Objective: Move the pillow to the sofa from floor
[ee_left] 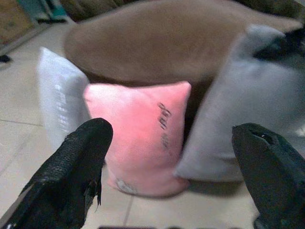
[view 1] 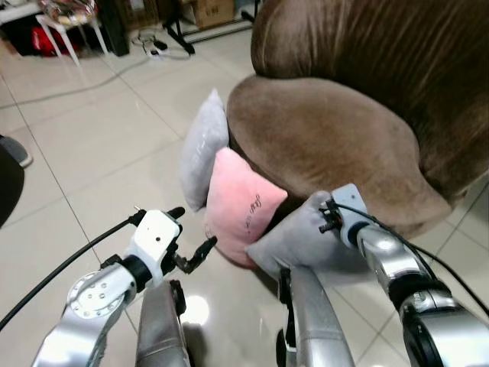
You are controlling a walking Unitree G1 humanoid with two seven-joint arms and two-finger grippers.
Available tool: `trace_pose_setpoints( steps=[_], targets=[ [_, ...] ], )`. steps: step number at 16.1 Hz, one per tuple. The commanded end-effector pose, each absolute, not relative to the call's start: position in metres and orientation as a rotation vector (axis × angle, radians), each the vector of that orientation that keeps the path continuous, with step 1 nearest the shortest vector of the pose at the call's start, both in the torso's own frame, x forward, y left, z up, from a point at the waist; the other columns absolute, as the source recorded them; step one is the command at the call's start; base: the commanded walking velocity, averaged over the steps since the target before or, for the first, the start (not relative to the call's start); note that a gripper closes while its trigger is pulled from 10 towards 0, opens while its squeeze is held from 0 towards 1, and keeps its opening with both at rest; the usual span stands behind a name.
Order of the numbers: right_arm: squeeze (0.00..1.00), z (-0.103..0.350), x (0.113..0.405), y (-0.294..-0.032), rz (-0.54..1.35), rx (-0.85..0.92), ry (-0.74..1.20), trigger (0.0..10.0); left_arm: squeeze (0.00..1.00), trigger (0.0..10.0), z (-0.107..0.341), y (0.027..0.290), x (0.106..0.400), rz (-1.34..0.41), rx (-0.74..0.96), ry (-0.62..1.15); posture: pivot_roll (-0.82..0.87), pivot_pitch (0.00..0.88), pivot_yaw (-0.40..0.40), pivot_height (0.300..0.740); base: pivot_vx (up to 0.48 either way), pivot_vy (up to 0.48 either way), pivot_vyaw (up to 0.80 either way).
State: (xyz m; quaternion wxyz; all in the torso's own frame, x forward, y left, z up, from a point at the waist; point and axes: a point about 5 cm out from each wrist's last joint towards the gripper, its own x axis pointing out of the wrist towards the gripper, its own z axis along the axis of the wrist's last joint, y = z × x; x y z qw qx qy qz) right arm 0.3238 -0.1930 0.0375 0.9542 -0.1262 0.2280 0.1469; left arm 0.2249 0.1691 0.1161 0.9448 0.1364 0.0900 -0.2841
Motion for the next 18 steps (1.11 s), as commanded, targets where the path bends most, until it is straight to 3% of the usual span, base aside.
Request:
trace_pose_setpoints(
  steps=[1,2,4,8,12,14,15,17,18],
  targets=[
    [0.00,0.046,0.325,-0.193,0.305,-0.224,0.408,0.0,0.00,10.0,0.117,0.172,0.227,-0.542,0.292,0.166,-0.04,0.000,-0.024,0.536,0.000,0.000,0.00],
    [0.00,0.051,0.324,-0.196,0.293,-0.200,0.369,0.0,0.00,10.0,0.118,0.172,0.230,-0.515,0.291,0.150,-0.05,0.000,-0.021,0.536,0.000,0.000,0.00],
    [0.00,0.101,0.322,-0.237,-0.010,-0.071,0.090,0.0,0.00,10.0,0.129,0.170,0.244,-0.426,0.298,0.062,-0.05,0.000,-0.008,0.536,0.000,0.000,0.00],
    [0.00,0.200,0.322,-0.272,-0.157,-0.003,-0.246,0.0,0.00,10.0,0.143,0.161,0.263,-0.421,0.295,-0.028,-0.05,0.000,0.012,0.536,0.000,0.000,0.00],
    [0.00,0.302,0.306,-0.278,-0.216,-0.013,-0.558,0.0,0.00,10.0,0.158,0.162,0.270,-0.411,0.316,-0.089,-0.05,0.000,0.014,0.536,0.000,0.000,0.00],
    [0.00,0.323,0.303,-0.268,-0.161,-0.026,-0.601,0.0,0.00,10.0,0.161,0.164,0.270,-0.397,0.321,-0.107,-0.05,0.000,0.003,0.536,0.000,0.000,0.00],
    [0.00,0.295,0.315,-0.245,-0.054,-0.085,-0.436,10.0,0.00,10.0,0.163,0.163,0.266,-0.387,0.315,-0.112,-0.05,0.000,-0.012,0.536,0.000,0.000,0.00],
    [0.00,0.242,0.320,-0.207,0.058,-0.175,-0.242,10.0,0.00,10.0,0.158,0.164,0.264,-0.362,0.318,-0.097,-0.04,0.000,-0.018,0.536,0.000,0.000,0.00],
    [0.00,0.230,0.319,-0.190,0.113,-0.113,-0.216,10.0,0.00,10.0,0.157,0.165,0.264,-0.352,0.319,-0.092,-0.04,0.000,-0.020,0.536,0.000,0.000,0.00]
  ],
)
